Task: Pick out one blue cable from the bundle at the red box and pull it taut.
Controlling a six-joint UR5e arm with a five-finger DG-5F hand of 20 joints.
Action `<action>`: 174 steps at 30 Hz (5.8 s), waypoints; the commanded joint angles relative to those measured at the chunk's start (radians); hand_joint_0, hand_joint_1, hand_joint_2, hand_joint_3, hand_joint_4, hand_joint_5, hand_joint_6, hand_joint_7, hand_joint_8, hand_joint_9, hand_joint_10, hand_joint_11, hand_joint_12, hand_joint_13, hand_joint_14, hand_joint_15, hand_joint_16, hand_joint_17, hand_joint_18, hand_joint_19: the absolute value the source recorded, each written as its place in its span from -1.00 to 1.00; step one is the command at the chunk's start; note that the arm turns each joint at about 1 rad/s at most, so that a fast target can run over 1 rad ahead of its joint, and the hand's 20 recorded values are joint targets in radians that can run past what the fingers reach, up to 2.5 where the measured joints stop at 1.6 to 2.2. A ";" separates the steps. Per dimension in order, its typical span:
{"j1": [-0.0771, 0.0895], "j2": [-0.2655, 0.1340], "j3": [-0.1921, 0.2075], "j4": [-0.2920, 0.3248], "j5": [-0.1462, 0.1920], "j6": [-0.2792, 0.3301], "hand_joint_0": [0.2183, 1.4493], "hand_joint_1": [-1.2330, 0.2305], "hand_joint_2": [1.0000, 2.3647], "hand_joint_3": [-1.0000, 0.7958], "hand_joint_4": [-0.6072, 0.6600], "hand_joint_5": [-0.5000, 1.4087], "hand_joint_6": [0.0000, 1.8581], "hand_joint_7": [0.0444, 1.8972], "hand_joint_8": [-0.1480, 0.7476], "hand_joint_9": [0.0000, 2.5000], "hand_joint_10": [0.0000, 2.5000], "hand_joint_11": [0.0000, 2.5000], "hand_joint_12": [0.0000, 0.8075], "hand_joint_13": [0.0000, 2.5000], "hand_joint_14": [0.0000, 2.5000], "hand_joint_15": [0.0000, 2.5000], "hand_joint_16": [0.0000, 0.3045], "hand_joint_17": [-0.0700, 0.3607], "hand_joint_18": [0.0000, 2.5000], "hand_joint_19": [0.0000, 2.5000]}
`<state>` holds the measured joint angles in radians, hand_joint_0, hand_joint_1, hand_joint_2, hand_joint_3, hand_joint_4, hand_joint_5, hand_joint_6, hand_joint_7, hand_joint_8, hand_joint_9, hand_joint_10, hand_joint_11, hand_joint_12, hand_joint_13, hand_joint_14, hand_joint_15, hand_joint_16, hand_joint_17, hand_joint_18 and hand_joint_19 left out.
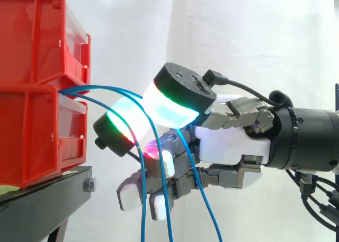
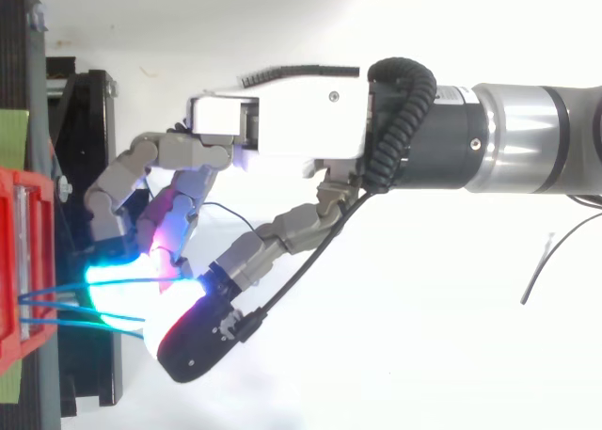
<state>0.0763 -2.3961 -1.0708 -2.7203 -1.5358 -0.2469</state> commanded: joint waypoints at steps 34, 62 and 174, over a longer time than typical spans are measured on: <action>-0.003 0.000 0.009 -0.007 -0.004 -0.002 -0.42 0.13 -1.00 -0.44 -0.09 -0.59 -0.05 -0.02 -0.19 -0.05 -0.98 -0.38 -0.26 -0.32 -0.98 -0.62 -0.73 -0.24 -0.33 -0.44; -0.001 0.000 0.011 -0.007 -0.004 -0.002 -0.43 -0.15 -0.99 -0.31 0.01 -0.63 -0.01 -0.05 -0.13 -0.13 -0.98 -0.37 -0.23 -0.34 -0.98 -0.61 -0.71 -0.21 -0.35 -0.45; 0.051 0.129 -0.144 -0.263 0.164 0.153 -0.19 -0.38 -0.98 -0.27 -0.23 -0.63 0.05 0.04 -0.15 -0.13 -0.98 -0.36 -0.28 -0.36 -0.98 -0.63 -0.73 -0.25 -0.36 -0.47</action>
<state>0.1261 -2.2671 -1.2012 -3.0018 -1.3686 -0.1235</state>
